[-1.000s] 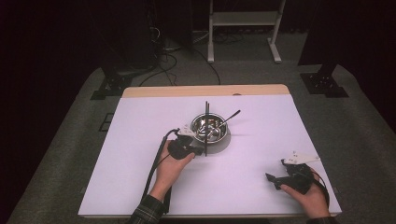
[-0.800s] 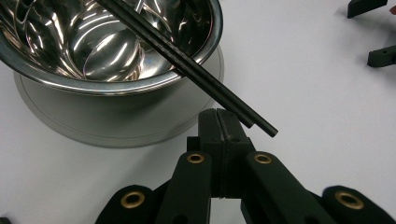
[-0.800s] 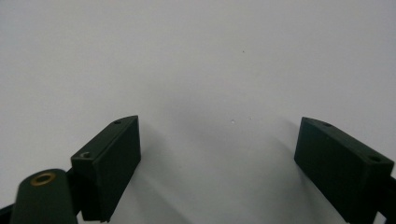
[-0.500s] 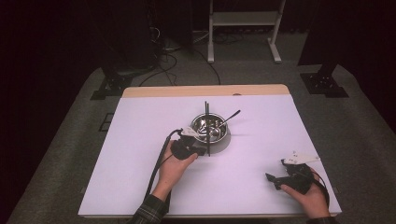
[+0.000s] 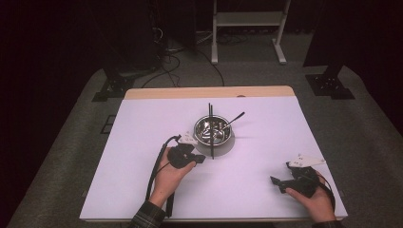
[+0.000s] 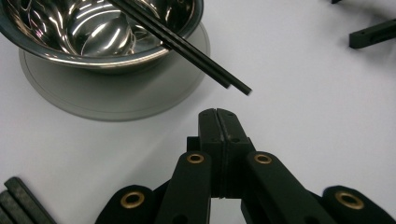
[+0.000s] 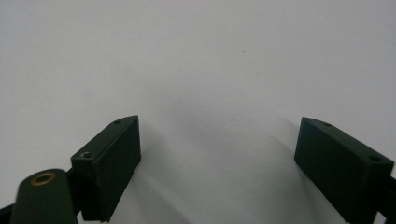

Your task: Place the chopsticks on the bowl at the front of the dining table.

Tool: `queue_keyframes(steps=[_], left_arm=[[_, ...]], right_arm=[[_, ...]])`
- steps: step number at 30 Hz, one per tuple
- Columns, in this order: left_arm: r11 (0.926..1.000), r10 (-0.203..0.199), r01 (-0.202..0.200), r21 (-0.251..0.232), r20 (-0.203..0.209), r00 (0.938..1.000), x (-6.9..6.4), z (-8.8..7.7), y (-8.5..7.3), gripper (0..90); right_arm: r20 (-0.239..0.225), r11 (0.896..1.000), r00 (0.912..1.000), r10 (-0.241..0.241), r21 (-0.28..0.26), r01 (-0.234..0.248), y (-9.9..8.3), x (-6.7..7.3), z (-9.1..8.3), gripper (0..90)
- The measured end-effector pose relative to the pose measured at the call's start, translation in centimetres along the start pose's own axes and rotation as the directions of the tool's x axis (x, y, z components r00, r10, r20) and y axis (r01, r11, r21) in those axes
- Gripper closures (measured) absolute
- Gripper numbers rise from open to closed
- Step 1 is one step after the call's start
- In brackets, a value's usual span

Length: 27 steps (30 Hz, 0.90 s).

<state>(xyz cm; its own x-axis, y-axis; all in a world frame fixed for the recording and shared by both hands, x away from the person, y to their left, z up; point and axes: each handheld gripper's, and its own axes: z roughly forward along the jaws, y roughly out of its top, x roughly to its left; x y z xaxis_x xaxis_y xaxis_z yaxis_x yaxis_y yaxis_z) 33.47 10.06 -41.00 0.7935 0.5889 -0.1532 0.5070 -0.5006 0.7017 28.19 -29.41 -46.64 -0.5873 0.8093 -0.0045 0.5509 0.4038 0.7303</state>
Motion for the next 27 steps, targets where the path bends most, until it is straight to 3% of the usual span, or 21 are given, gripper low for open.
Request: queue_keyframes(steps=[8, 14, 21, 27], left_arm=[[0.9997, 0.021, -0.020, -0.013, 0.040, 0.9990, -1.7, -0.9, -0.9, 90.0], [0.9988, 0.046, -0.045, -0.017, 0.060, 0.9971, -2.8, -0.3, -0.4, 90.0], [0.9991, 0.043, -0.043, -0.006, 0.081, 0.9958, -2.8, 1.6, 0.2, 90.0], [0.9992, 0.039, -0.039, -0.001, 0.069, 0.9968, -2.4, 2.2, 0.5, 90.0]], right_arm=[[0.000, 1.000, 1.0000, 0.000, 0.000, 0.000, 0.0, 0.0, 0.0, 12.7], [0.000, 1.000, 1.0000, 0.002, 0.000, -0.002, 0.0, 0.0, 0.0, 12.7], [-0.001, 1.000, 1.0000, 0.001, 0.001, -0.001, 0.0, 0.0, 0.0, 12.7], [-0.001, 1.000, 1.0000, 0.001, 0.001, -0.001, 0.0, 0.0, 0.0, 12.7]])
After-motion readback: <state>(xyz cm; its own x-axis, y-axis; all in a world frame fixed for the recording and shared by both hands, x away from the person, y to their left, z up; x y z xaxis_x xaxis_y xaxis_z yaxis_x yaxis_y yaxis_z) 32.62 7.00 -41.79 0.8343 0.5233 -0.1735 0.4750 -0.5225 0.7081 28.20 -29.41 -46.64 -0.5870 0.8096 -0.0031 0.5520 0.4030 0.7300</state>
